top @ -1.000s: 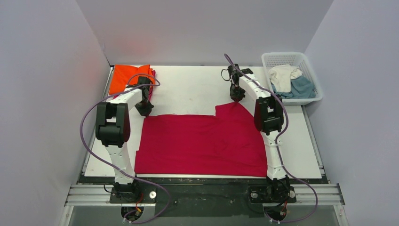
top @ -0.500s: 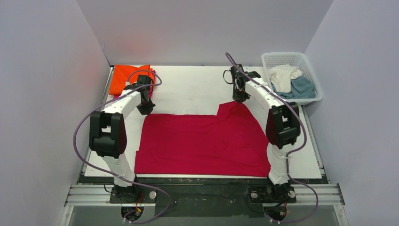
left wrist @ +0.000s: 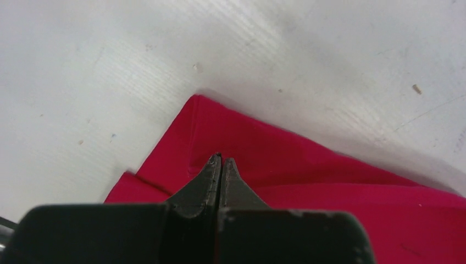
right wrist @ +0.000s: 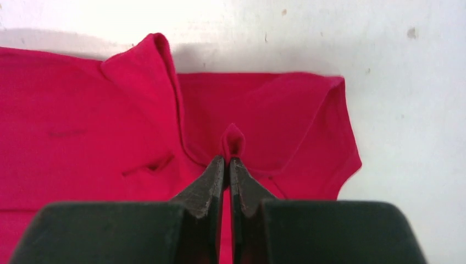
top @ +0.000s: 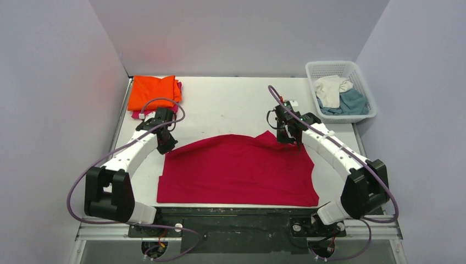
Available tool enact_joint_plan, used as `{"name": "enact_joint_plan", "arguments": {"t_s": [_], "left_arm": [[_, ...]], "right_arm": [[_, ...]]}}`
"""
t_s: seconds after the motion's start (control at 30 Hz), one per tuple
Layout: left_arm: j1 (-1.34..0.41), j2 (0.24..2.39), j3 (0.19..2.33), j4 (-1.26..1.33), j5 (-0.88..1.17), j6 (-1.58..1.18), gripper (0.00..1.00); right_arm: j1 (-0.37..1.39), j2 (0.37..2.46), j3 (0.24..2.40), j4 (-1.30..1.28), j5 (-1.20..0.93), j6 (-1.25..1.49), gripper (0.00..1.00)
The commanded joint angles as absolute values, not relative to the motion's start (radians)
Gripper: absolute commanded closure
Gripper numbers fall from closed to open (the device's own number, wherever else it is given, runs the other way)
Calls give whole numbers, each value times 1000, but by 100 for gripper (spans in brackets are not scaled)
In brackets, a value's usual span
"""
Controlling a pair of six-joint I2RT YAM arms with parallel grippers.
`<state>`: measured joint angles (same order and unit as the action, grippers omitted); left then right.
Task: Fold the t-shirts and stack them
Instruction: Fold the other side of the tshirt into a rectangle
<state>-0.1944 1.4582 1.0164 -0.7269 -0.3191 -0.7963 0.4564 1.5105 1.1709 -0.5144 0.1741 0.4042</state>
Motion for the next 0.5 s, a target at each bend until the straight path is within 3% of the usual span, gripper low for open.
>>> {"name": "enact_joint_plan", "arguments": {"t_s": [0.0,0.47], "left_arm": [[-199,1340,931,-770,-385,-851,100],[-194,1201,815,-821,-448,-936,100]], "right_arm": [[473,1368,1087,-563,187,438,100],[492,1125,871,-662,170,474,100]]}}
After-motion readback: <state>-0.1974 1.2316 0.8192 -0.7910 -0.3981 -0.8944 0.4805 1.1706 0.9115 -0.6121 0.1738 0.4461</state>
